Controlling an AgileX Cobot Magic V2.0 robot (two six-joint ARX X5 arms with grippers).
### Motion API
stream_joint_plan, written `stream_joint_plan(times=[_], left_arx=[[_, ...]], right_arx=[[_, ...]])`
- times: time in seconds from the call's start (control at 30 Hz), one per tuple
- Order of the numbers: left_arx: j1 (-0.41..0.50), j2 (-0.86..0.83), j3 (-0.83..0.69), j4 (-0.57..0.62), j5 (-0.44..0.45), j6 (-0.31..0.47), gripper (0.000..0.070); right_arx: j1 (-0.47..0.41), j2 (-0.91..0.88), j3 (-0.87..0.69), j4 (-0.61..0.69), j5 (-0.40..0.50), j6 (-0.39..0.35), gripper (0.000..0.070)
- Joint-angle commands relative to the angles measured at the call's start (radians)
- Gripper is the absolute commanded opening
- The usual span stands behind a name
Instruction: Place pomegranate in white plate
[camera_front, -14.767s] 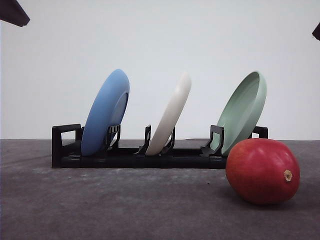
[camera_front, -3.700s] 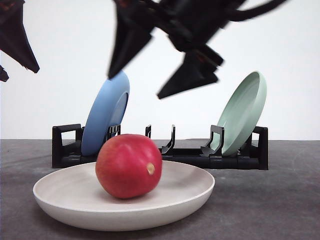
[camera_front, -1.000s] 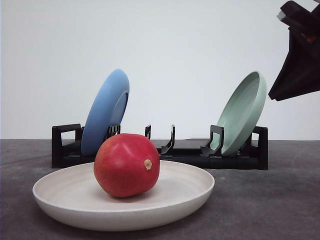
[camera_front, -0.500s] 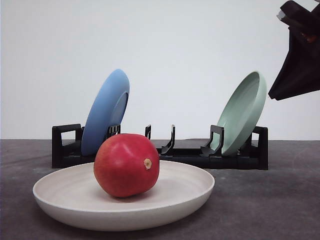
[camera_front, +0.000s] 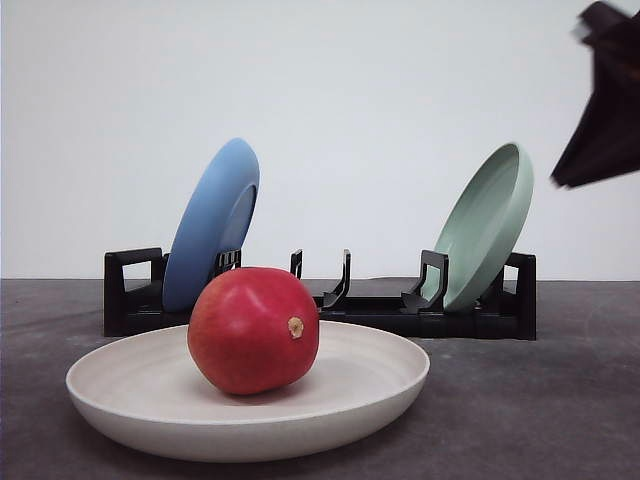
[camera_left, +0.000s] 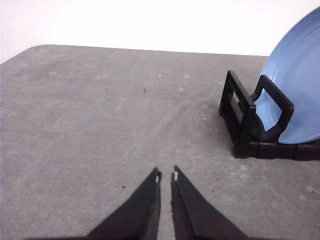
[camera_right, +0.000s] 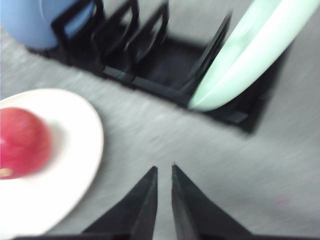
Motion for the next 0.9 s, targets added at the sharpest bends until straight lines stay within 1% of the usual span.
stream_joint_plan(times=[0.0,0.17,0.23,0.37,0.43,0.53,0.67,0.87], left_arx=[[0.001,-0.001,-0.010,0.015,-0.003,0.014,0.0017],[0.001,-0.001,-0.010,0.015,-0.003,0.014,0.0017],[0.001,-0.001,-0.010,0.015,-0.003,0.014,0.0017],[0.001,-0.001,-0.010,0.015,-0.003,0.014,0.0017],[0.001,-0.001,-0.010,0.015,-0.003,0.014,0.0017],[0.001,-0.001,-0.010,0.015,-0.003,0.014,0.0017],[0.001,-0.001,-0.010,0.015,-0.003,0.014,0.0017],[0.001,-0.001,-0.010,0.015,-0.003,0.014,0.0017]], right_arx=[[-0.027,-0.050,-0.032,0.012,0.009,-0.069,0.0045],[-0.140,-0.243,-0.172,0.069,0.049,-0.069,0.0045],[-0.185,-0.325,-0.231,0.090,0.050,-0.069,0.0045],[-0.256,-0.471,-0.328,0.115,0.053,-0.069,0.0045],[-0.285,-0.539,-0.365,0.114,0.075,-0.068,0.0045],[-0.316,-0.621,-0.408,0.115,0.099,-0.068,0.0045],[-0.353,-0.704,-0.441,0.114,0.102,-0.068,0.0045],[-0.372,-0.709,-0.477,0.158,0.097,-0.061,0.0045]])
